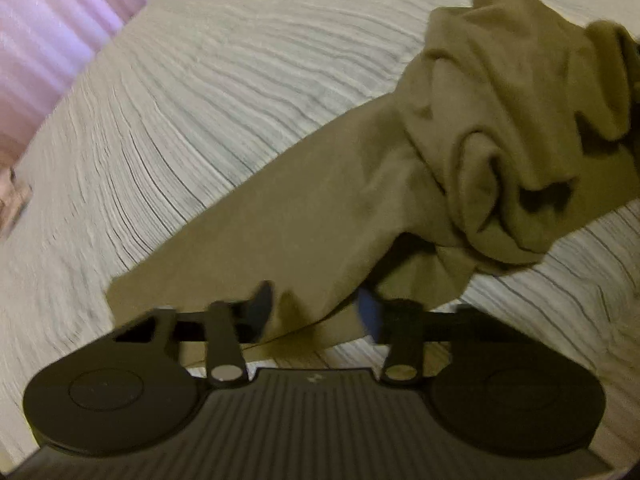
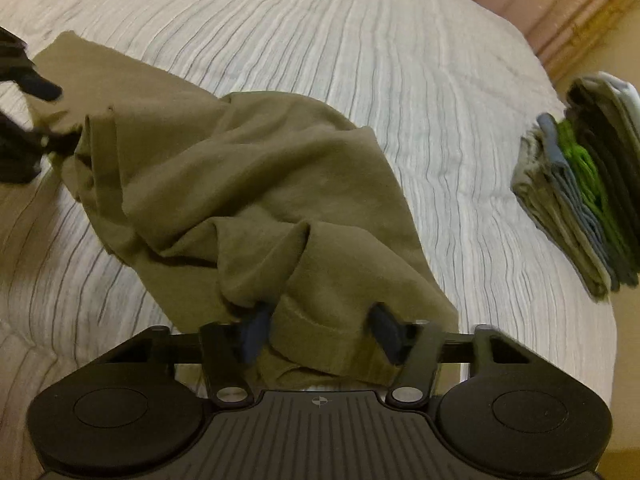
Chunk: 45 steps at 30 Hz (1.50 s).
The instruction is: Fold clothes
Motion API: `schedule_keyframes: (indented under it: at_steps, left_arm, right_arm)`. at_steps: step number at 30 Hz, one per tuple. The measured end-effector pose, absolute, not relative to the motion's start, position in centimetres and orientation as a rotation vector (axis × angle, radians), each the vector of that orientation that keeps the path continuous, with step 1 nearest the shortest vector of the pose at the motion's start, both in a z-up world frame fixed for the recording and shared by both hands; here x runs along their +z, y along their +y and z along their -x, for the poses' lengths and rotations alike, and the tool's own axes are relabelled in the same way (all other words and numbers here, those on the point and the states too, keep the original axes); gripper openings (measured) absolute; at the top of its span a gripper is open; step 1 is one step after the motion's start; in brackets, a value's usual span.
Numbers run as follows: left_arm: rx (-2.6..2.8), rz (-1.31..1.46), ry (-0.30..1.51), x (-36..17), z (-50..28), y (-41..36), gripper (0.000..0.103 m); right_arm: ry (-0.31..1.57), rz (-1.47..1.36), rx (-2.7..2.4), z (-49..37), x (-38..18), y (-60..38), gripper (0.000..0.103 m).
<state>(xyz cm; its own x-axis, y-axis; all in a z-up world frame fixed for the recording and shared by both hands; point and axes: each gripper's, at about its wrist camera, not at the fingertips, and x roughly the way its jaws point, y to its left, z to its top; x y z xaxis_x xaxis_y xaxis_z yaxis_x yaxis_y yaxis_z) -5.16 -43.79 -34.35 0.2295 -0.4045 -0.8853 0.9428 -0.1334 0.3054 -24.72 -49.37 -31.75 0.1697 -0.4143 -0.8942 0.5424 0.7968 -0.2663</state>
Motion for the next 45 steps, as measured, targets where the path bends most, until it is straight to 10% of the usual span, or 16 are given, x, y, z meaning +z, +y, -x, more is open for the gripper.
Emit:
schedule_keyframes:
  at_steps: [19,20,21,23,36,44,45]
  left_arm:
    - [-1.247,-0.838,0.360,-21.5,-8.6,-63.3,0.010]
    - [-1.194,-0.816,0.399,-21.5,-9.9,-64.9,0.020]
    - [-1.144,-0.796,0.435,-21.5,-10.9,-66.0,0.027]
    - [-1.078,-0.756,0.496,-21.7,-12.5,-66.0,0.030]
    - [-0.648,-0.208,1.407,-32.8,-16.5,-41.1,0.038]
    - [-0.551,0.031,1.398,-36.9,-16.5,-39.4,0.038]
    - [-0.542,0.011,1.403,-37.6,-16.5,-40.1,0.033]
  right_arm:
    - [0.819,-0.450,-1.031,31.5,-23.4,-73.3,0.007]
    - [0.817,-0.537,-1.060,31.5,-24.1,-75.3,0.021]
    - [0.811,-0.632,-1.105,31.7,-24.9,-77.0,0.060]
    - [0.758,-0.742,-1.144,33.0,-26.0,-77.1,0.086]
    - [0.419,-1.487,-1.087,44.2,-37.7,-58.6,0.086]
    - [0.196,-1.529,-1.112,45.0,-40.1,-59.4,0.086]
    - [0.194,-1.532,-1.111,44.8,-40.6,-59.6,0.072]
